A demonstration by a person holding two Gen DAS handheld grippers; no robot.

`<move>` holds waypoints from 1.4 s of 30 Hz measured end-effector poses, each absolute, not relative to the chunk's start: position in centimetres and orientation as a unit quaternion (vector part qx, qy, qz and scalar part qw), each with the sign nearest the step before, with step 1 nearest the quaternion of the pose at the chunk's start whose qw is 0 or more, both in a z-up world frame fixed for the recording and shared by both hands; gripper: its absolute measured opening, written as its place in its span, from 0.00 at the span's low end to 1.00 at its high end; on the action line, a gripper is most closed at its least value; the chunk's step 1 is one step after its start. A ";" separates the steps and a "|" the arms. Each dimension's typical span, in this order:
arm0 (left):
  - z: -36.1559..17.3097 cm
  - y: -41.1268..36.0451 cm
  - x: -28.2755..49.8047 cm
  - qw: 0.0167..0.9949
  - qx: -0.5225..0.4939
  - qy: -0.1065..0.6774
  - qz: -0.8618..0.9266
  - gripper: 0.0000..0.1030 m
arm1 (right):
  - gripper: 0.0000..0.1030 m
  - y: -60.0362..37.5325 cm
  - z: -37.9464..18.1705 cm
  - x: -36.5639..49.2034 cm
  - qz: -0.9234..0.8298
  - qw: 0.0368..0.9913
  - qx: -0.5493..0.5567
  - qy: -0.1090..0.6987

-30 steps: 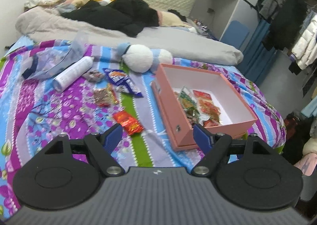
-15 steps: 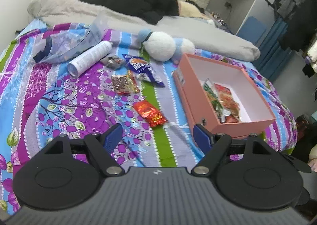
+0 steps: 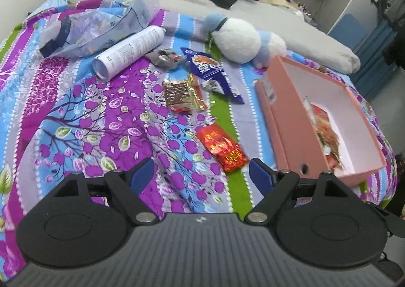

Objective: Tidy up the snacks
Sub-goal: 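Reach both grippers down to the brown strip packet and red foil packet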

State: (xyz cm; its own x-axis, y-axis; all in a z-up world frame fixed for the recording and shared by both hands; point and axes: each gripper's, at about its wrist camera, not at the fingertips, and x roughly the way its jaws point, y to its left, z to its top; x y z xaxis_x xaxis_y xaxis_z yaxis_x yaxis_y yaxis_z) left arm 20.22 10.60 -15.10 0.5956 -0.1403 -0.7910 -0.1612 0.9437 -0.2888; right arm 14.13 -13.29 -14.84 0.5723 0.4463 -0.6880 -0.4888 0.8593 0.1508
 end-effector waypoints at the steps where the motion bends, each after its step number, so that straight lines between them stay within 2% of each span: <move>1: -15.6 10.8 21.0 0.876 -0.167 0.453 0.008 0.83 | 0.71 -12.9 -15.1 14.7 0.267 0.884 -0.031 0.382; 21: -25.5 13.6 37.2 0.850 -0.139 0.508 0.017 0.83 | 0.70 -7.1 -22.5 26.1 0.294 0.855 -0.096 0.416; 34: -28.6 12.8 42.4 0.854 -0.127 0.503 0.031 0.81 | 0.70 -6.3 -25.4 28.9 0.296 0.836 -0.121 0.447; 38: -29.1 12.2 42.8 0.855 -0.105 0.506 0.038 0.76 | 0.61 -6.5 -25.7 29.3 0.292 0.837 -0.120 0.448; 42: -29.1 11.7 42.7 0.858 -0.074 0.507 0.048 0.62 | 0.53 -6.5 -26.0 29.4 0.293 0.835 -0.125 0.448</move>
State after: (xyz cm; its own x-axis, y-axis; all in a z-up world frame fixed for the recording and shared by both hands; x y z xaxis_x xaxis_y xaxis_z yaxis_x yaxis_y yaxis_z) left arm 42.69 11.65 -29.09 0.4823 0.0081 -0.8760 -0.1571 0.9846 -0.0774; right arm 29.44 -6.48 -25.96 0.4266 0.3780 -0.8217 -0.6014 0.7971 0.0545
